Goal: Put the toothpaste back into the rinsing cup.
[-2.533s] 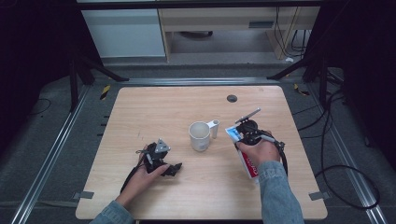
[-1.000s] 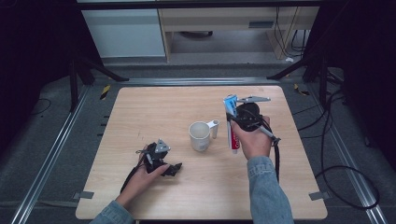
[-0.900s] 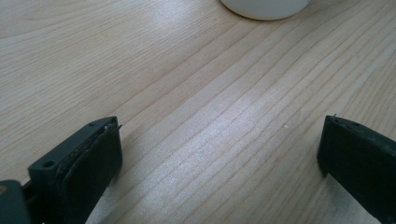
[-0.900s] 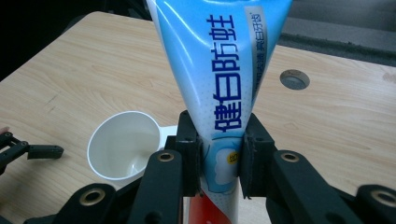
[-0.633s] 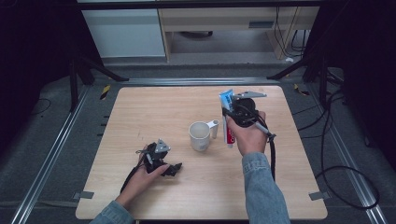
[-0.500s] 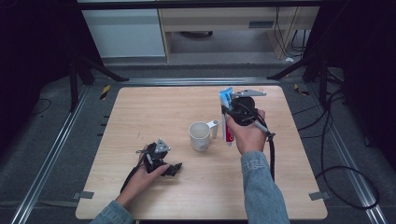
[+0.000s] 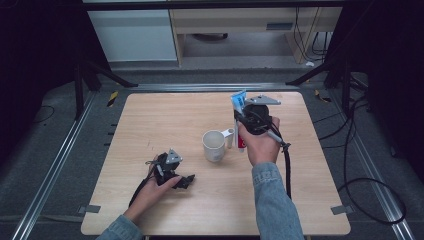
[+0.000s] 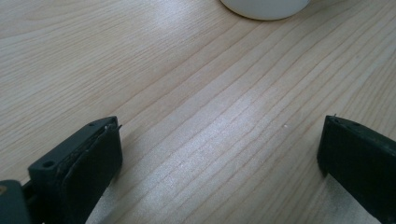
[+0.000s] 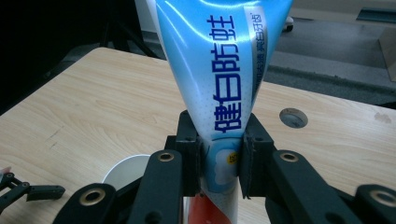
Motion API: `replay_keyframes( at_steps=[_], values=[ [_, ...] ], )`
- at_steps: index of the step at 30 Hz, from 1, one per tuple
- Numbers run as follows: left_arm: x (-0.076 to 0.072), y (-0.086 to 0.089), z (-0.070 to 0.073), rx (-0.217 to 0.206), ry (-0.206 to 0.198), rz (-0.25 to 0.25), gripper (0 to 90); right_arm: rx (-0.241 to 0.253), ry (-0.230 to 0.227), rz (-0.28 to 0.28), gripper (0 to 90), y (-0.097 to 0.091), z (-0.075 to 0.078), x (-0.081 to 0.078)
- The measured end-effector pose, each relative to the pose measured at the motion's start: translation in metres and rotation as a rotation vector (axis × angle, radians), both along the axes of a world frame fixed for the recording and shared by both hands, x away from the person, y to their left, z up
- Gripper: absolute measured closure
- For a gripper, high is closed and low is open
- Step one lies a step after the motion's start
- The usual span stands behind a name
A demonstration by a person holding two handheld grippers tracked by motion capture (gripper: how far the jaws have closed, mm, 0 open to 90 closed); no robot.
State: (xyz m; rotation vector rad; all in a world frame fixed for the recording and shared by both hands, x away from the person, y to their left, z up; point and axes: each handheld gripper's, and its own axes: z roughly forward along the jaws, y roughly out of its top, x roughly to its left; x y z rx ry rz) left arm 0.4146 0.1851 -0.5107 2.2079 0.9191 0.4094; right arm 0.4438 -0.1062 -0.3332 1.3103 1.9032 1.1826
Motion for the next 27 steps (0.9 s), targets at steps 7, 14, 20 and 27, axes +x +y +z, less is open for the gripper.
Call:
replay_keyframes(
  at_steps=[7, 14, 20, 27],
  values=[
    [0.000, 0.000, 0.000, 0.000, 0.000, 0.000, 0.0, 0.006, -0.042, -0.010, 73.3, 0.004, 0.001, -0.002],
    [0.000, 0.000, 0.000, 0.002, 0.000, -0.001, 0.0, 0.025, -0.101, -0.029, 73.3, 0.008, 0.005, -0.004],
    [0.000, 0.000, 0.000, 0.001, 0.001, -0.002, 0.0, 0.048, -0.158, -0.044, 73.2, 0.011, 0.012, -0.009],
    [0.000, 0.000, 0.000, 0.000, -0.001, 0.001, 0.0, 0.083, -0.217, -0.054, 73.2, 0.018, 0.014, -0.009]
  ],
)
